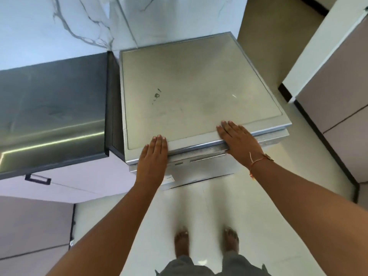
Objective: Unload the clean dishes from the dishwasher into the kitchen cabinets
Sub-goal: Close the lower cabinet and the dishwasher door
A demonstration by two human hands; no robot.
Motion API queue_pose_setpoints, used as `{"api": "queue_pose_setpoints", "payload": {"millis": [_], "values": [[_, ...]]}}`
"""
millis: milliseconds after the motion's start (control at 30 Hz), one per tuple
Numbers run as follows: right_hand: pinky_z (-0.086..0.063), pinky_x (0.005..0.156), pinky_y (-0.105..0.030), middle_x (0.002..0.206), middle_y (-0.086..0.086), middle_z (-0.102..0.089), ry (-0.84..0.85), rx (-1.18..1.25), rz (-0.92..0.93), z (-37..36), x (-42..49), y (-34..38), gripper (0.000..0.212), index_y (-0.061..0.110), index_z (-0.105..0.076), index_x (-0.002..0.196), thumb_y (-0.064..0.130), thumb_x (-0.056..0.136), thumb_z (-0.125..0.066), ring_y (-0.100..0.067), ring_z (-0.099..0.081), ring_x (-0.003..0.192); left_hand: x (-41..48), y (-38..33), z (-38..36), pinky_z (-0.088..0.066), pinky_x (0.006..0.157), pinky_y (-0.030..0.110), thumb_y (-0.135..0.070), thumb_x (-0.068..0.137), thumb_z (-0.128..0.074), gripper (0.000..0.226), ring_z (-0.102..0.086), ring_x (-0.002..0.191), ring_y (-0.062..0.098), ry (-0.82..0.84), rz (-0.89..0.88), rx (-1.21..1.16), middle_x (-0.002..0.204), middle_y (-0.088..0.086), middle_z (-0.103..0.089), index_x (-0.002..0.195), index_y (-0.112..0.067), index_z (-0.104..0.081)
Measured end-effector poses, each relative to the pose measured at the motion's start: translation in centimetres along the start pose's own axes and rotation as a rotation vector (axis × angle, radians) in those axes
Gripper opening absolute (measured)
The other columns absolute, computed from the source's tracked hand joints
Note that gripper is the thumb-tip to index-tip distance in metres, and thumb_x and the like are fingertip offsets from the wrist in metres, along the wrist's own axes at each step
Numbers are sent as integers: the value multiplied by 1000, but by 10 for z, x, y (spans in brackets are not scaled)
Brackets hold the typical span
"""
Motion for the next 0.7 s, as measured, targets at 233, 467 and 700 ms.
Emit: {"api": "queue_pose_setpoints", "payload": {"millis": [233,467,700], "values": [[-37,113,-43,156,-13,-38,-82,24,138,-2,7,-7,91,14,-33,153,32,78,-81,-32,-41,140,7,-3,3,-40,109,45,-5,78,-74,76,-42,139,31,-13,111,-20,150,16,-42,146,-1,-40],[-43,108,-43,151,-12,-45,-209,53,218,2,8,-10,74,18,-42,150,27,84,-75,-32,-49,135,10,-3,-2,-39,110,45,-1,80,-70,71,-43,138,32,-22,171,12,149,18,-43,144,0,-41],[-42,107,-43,151,-13,-45,-208,56,235,0,11,-11,73,17,-43,149,26,85,-75,-33,-49,135,12,-5,-6,-35,114,45,2,83,-65,67,-38,141,32,-2,225,14,152,18,-39,145,1,-39]]}}
Point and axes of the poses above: each hand's wrist, its own x-axis towards the middle knuckle, its own z-axis out of the back of the hand, y = z × x, the point moved 10 cm from there along x, towards the middle knuckle
